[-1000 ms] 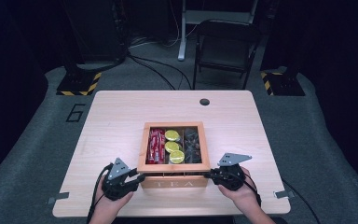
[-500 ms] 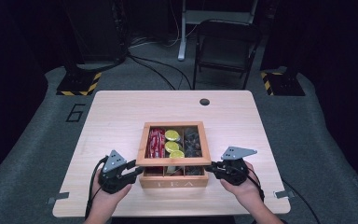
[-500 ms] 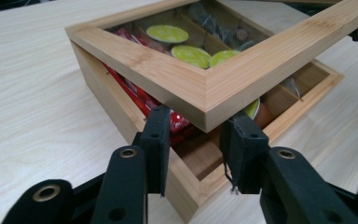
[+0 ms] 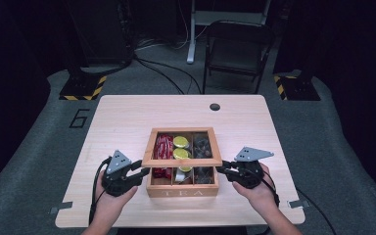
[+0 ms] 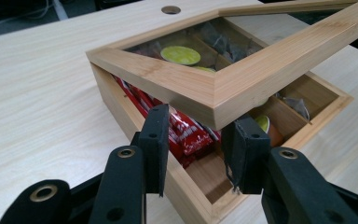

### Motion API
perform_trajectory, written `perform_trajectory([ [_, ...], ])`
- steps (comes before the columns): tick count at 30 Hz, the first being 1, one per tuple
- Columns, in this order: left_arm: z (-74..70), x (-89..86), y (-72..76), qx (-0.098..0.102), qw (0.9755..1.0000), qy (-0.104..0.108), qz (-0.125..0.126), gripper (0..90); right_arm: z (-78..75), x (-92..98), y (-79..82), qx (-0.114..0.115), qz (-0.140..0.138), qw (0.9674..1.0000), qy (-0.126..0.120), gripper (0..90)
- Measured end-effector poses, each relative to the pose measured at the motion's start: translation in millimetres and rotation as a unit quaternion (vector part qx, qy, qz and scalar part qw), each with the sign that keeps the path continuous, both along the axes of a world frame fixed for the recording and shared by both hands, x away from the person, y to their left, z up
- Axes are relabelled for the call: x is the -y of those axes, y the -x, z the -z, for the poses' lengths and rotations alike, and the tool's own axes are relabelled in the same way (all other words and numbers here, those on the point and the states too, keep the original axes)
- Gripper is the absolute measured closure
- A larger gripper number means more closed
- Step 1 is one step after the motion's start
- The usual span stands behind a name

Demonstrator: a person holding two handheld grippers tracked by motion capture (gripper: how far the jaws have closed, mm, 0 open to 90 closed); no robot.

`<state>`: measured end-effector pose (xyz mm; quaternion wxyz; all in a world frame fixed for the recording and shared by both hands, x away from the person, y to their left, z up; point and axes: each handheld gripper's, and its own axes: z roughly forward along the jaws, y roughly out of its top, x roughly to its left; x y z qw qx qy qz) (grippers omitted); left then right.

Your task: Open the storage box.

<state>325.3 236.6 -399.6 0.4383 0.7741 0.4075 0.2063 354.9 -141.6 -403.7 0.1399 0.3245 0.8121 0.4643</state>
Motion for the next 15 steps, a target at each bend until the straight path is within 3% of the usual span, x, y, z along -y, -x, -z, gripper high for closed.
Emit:
perform_trajectory([
  [5, -7.1, -1.6, -4.8, 0.007, 0.9999, 0.009, 0.003, 61.9, -7.1, 4.5, -5.3, 0.007, 0.017, 0.9998, -0.011, 69.4],
  [15, -20.6, -2.1, -12.3, 0.019, 0.9997, 0.014, 0.002, 61.4, -17.3, 0.7, -11.4, 0.03, 0.027, 0.9991, -0.011, 66.9],
])
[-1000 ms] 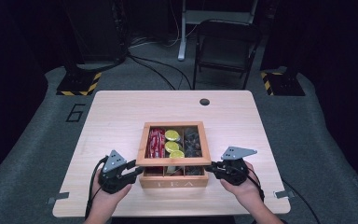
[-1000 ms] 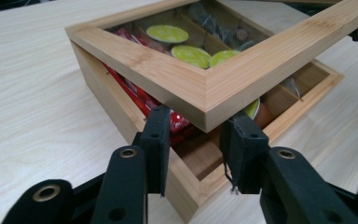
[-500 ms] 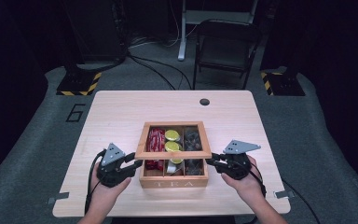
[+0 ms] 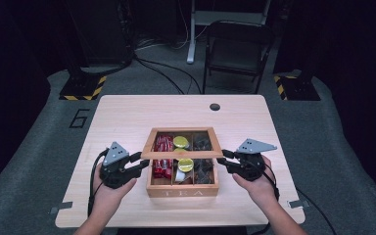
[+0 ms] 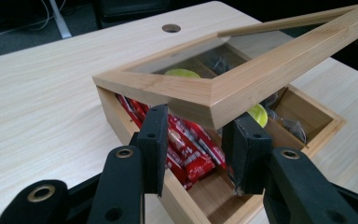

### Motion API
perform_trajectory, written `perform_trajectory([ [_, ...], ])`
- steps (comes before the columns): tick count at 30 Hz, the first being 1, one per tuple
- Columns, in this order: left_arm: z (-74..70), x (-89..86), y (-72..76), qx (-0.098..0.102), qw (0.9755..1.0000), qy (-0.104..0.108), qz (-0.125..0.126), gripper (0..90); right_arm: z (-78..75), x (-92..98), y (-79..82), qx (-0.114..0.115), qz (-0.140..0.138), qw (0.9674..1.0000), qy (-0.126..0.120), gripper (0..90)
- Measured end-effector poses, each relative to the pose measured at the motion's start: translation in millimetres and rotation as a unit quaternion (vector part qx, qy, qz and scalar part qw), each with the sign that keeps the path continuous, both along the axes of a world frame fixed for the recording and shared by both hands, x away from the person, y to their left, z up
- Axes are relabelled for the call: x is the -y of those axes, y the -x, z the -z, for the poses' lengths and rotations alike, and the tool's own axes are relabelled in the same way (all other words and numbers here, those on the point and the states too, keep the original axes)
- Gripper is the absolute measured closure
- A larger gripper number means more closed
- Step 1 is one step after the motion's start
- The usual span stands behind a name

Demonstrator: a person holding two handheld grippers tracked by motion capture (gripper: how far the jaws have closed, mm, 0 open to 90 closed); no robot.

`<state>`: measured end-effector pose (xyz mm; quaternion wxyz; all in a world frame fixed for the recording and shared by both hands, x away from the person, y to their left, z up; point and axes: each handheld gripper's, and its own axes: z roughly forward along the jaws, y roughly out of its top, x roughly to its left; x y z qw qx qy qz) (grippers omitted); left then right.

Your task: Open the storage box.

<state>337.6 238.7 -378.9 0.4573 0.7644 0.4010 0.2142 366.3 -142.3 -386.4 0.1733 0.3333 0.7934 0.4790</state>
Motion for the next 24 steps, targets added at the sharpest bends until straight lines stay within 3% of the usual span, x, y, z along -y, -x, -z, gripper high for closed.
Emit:
perform_trajectory([
  [4, -7.6, 0.5, -4.8, 0.0, 1.0, -0.002, -0.002, 61.4, -6.1, -0.6, -4.3, 0.002, 0.004, 0.9999, -0.01, 66.1],
  [11, -13.7, 0.9, -10.0, 0.006, 1.0, 0.001, -0.006, 61.4, -12.9, -4.1, -10.2, 0.009, 0.014, 0.9999, -0.003, 64.7],
  [17, -21.0, 0.3, -18.4, 0.015, 0.9999, -0.001, -0.006, 62.1, -18.5, -3.7, -18.1, 0.012, 0.018, 0.9996, -0.018, 64.7],
  [24, -19.7, 0.1, -31.3, 0.018, 0.9997, -0.009, -0.009, 56.8, -24.4, -3.1, -25.8, 0.016, 0.017, 0.9995, -0.023, 64.7],
])
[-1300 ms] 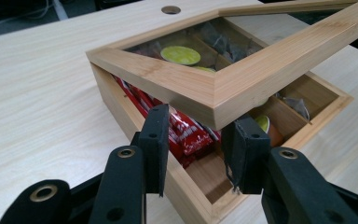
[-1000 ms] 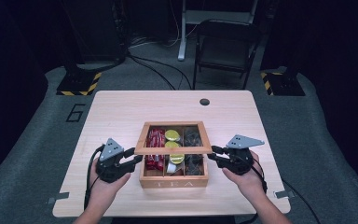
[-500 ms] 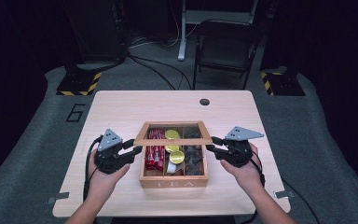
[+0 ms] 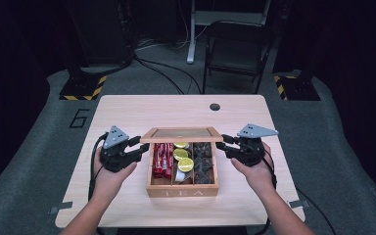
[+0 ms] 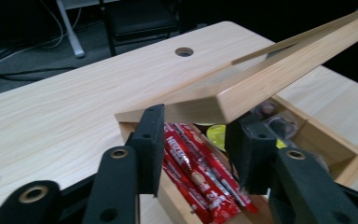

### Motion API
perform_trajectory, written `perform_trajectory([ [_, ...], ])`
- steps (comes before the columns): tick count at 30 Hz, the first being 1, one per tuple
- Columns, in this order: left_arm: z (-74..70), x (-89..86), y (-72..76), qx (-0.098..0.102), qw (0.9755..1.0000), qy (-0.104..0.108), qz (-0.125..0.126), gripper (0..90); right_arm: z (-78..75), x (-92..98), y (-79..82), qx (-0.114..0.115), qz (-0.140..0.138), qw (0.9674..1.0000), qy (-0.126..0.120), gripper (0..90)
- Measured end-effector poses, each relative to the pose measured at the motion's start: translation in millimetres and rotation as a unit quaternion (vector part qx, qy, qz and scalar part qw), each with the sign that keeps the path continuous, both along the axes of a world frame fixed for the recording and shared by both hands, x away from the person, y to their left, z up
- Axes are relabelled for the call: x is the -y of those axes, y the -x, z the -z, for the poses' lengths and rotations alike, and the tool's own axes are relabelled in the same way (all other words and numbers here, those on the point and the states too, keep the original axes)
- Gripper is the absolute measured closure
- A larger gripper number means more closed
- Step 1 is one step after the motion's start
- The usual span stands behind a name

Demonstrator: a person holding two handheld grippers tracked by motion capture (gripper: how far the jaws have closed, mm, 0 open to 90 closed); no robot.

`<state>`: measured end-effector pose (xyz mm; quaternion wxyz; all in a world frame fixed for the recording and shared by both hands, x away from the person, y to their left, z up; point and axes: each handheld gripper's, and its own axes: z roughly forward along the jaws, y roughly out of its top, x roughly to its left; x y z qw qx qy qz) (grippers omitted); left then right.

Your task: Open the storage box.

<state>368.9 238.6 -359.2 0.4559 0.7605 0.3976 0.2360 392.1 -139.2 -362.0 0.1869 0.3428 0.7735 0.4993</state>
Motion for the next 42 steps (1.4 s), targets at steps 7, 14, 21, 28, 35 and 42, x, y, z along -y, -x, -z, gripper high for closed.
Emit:
perform_trajectory([
  [7, 9.6, 3.7, -16.0, -0.007, 0.9999, -0.006, -0.013, 56.6, -4.0, -1.0, -4.4, 0.004, 0.005, 1.0, -0.005, 65.0],
  [14, 13.2, 9.4, -29.8, -0.007, 0.9997, 0.001, -0.025, 54.7, -6.1, -0.7, -7.0, 0.007, 0.002, 1.0, -0.004, 65.1],
  [21, 12.5, 10.2, -33.6, 0.003, 0.9995, 0.002, -0.032, 59.1, -7.9, -0.8, -9.8, 0.01, 0.005, 0.9999, -0.009, 65.1],
  [28, 10.1, 10.1, -36.0, 0.001, 0.9995, 0.0, -0.033, 60.2, -8.7, -0.7, -14.0, 0.007, 0.003, 0.9999, -0.01, 63.3],
  [35, 6.6, 9.0, -42.4, 0.001, 0.9994, 0.007, -0.034, 61.0, -6.2, -4.6, -21.0, 0.009, 0.012, 0.9999, -0.006, 59.8],
  [42, 2.5, 8.4, -50.1, -0.001, 0.9991, 0.018, -0.039, 61.6, -0.8, -6.3, -34.7, 0.007, 0.022, 0.9997, 0.006, 58.6],
])
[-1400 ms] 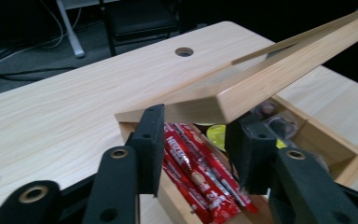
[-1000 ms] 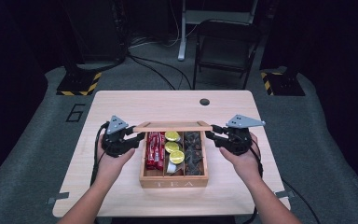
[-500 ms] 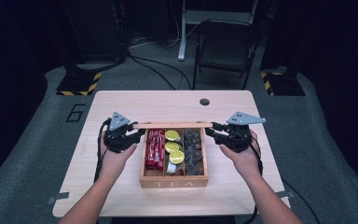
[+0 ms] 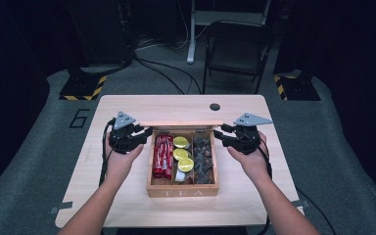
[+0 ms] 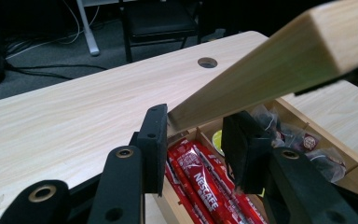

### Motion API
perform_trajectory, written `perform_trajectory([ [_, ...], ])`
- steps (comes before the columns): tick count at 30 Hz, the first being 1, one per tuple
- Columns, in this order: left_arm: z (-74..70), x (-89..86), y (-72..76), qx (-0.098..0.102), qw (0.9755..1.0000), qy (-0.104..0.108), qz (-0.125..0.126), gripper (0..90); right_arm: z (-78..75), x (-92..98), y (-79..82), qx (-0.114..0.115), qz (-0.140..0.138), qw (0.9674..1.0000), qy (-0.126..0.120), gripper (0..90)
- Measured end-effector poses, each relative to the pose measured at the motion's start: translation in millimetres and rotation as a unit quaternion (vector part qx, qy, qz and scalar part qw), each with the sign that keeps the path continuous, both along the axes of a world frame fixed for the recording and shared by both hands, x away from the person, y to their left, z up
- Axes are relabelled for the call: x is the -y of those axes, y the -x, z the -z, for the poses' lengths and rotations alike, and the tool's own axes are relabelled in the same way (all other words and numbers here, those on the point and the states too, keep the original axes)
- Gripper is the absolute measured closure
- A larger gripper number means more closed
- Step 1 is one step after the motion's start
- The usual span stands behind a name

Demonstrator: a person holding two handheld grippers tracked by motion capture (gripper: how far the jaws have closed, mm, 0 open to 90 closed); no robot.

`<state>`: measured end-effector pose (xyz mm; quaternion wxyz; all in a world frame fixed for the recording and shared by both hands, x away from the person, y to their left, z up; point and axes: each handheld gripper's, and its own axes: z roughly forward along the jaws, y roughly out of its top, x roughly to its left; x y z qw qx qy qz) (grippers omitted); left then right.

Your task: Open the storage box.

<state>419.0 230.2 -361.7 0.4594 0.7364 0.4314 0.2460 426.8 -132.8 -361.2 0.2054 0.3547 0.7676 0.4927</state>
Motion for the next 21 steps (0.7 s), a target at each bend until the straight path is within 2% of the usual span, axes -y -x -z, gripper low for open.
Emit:
perform_trajectory([
  [5, -1.9, -0.1, -3.4, -0.001, 1.0, 0.003, -0.003, 61.9, 8.1, -1.7, -14.2, -0.004, 0.003, 1.0, 0.007, 57.2],
  [21, -7.0, -0.5, -13.1, -0.01, 0.9998, 0.016, -0.01, 62.2, 28.8, -12.7, -45.3, -0.007, 0.019, 0.9994, 0.029, 55.7],
])
